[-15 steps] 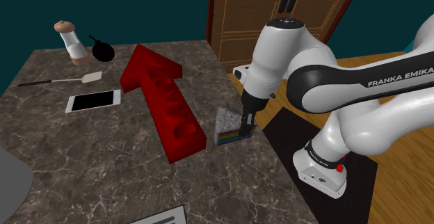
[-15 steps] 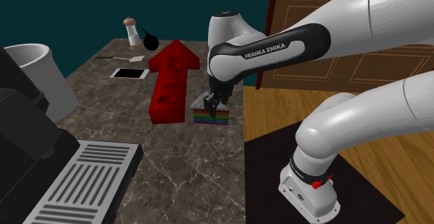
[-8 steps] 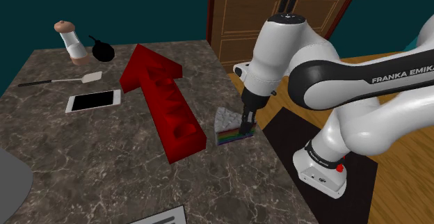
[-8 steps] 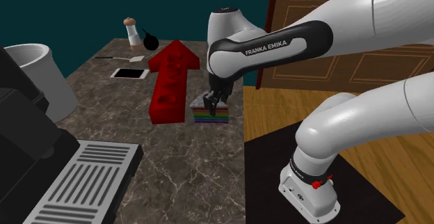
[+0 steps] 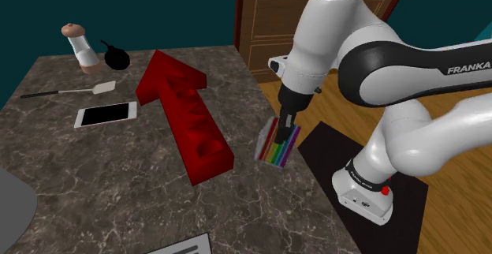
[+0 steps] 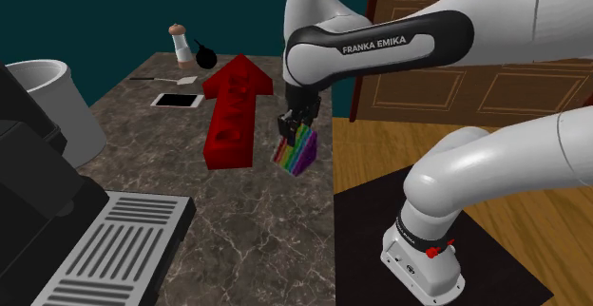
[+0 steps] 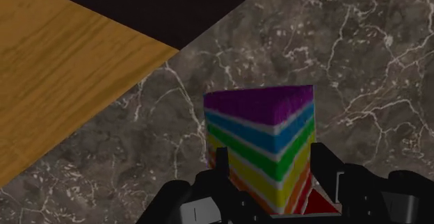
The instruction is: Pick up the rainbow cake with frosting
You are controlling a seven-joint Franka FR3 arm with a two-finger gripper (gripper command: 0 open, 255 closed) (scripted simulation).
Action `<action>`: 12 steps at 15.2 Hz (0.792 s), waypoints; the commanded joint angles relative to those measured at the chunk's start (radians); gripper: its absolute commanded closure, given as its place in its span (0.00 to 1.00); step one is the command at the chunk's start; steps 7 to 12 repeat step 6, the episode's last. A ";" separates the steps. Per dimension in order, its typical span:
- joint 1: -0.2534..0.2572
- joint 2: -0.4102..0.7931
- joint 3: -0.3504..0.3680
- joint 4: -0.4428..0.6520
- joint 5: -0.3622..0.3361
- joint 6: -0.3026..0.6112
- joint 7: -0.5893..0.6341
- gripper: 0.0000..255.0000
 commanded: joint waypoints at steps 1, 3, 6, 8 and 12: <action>-0.002 -0.003 -0.004 0.027 -0.005 -0.028 0.004 1.00; -0.004 -0.008 -0.010 0.050 -0.010 -0.057 0.005 1.00; -0.005 -0.011 -0.013 0.063 -0.013 -0.073 0.006 1.00; -0.005 -0.011 -0.013 0.063 -0.013 -0.073 0.006 1.00; -0.005 -0.011 -0.013 0.063 -0.013 -0.073 0.006 1.00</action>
